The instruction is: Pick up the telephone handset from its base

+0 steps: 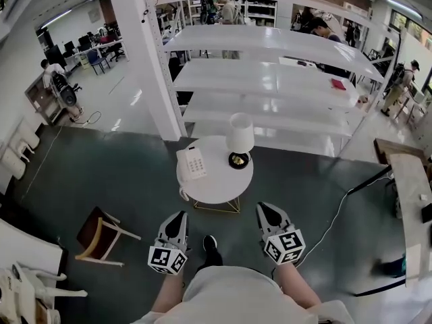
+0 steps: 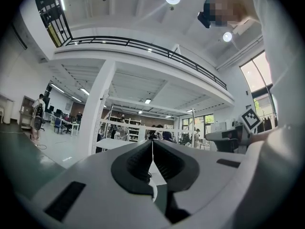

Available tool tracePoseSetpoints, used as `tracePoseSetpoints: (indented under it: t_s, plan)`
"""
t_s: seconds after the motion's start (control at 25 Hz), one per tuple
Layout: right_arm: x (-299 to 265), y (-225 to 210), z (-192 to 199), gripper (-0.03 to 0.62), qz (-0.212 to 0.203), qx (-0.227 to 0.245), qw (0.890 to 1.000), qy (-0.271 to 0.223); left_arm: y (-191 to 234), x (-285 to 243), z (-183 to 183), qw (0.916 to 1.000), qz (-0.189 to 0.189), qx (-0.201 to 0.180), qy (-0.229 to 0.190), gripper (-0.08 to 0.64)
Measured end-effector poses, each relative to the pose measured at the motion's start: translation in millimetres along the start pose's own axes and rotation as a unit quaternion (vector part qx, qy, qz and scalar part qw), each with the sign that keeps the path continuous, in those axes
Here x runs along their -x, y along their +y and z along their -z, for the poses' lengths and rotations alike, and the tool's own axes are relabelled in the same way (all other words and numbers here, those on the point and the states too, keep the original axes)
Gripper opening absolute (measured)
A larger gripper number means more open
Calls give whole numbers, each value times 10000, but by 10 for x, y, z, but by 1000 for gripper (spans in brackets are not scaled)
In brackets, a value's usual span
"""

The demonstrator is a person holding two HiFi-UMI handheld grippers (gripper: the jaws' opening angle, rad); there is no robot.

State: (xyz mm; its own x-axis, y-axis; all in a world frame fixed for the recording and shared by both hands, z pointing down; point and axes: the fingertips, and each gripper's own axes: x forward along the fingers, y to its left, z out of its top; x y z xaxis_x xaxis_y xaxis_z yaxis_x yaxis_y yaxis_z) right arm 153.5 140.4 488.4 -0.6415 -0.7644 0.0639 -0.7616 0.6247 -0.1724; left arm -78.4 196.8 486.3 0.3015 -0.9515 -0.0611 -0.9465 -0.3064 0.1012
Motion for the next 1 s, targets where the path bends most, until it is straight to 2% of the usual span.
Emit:
tracePoseSetpoints:
  t_s: [0.48, 1.0]
  plan:
    - [-978, -346, -79, 8, 238, -1, 9997, 83, 668, -881, 72, 9996, 218, 115, 129, 20]
    - [-2270, -575, -168, 8, 693, 31, 9975, 106, 1800, -1939, 39, 9974, 663, 91, 275, 20]
